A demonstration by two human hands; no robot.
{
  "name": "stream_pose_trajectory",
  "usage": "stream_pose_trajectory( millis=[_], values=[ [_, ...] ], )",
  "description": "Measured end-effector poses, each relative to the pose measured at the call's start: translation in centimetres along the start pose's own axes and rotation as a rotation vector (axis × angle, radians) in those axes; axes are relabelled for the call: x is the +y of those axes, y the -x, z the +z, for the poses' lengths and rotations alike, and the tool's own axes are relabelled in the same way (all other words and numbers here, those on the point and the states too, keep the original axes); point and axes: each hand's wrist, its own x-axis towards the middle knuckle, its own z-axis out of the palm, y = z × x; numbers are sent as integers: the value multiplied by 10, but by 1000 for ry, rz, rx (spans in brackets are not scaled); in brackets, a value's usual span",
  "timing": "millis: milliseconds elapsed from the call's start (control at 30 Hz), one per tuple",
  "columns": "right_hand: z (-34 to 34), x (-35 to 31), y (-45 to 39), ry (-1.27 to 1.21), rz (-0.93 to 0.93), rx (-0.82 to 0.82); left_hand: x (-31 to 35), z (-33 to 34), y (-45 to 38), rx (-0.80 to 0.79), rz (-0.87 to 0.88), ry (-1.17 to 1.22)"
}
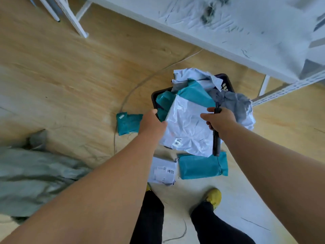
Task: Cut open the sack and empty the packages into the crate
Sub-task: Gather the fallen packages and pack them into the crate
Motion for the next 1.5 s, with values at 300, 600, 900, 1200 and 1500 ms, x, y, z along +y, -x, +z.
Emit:
stream_pose_trajectory(
  millis=[300, 600, 900, 1200, 1500],
  values=[
    [-8, 126, -125, 329, 42, 312, -16, 149, -101, 173, 133, -233],
    [8, 131, -233, 666, -397, 253, 3, 195, -199, 369, 403, -760],
    [-16, 49, -219, 585, -660, 449, 61, 120, -193, 528, 515, -364],
    [-11, 66, -241, 388, -767, 393, 43, 201, -171, 447, 685, -901],
    [-85, 125, -242, 495, -318, 745, 56, 279, -183, 451, 580, -1081]
  ],
)
